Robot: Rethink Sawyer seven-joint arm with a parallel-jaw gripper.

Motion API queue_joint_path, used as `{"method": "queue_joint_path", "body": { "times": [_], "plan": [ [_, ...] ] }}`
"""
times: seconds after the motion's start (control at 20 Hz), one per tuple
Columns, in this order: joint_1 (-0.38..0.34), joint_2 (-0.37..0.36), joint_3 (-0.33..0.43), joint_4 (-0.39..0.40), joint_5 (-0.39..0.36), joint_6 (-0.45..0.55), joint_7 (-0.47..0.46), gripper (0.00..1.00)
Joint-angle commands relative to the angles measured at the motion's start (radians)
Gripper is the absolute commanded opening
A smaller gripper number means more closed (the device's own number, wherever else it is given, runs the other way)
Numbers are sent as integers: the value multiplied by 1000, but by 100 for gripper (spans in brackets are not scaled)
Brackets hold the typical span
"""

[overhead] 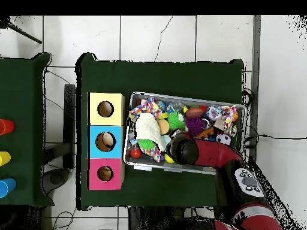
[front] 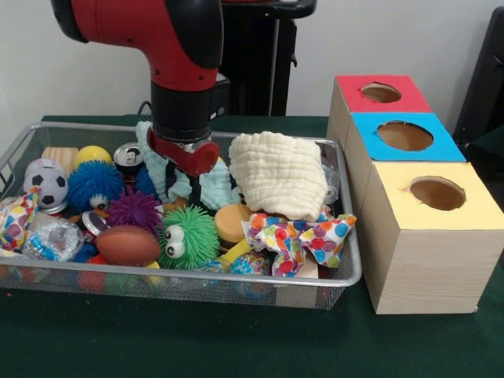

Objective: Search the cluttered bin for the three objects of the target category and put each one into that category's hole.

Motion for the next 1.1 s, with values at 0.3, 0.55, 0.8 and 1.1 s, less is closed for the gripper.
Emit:
{"method": "queue_joint_path", "body": {
  "times": [0.3,0.55,0.8,1.1],
  "plan": [
    [22,126,59,-40,-52,-38,-19,100],
    [29,171,49,-80,-57,-61,-20,100],
    [37,182,27,-122,-60,-9,-50,0],
    [49,152,13,-121,-60,-31,-22,0]
  ]
}}
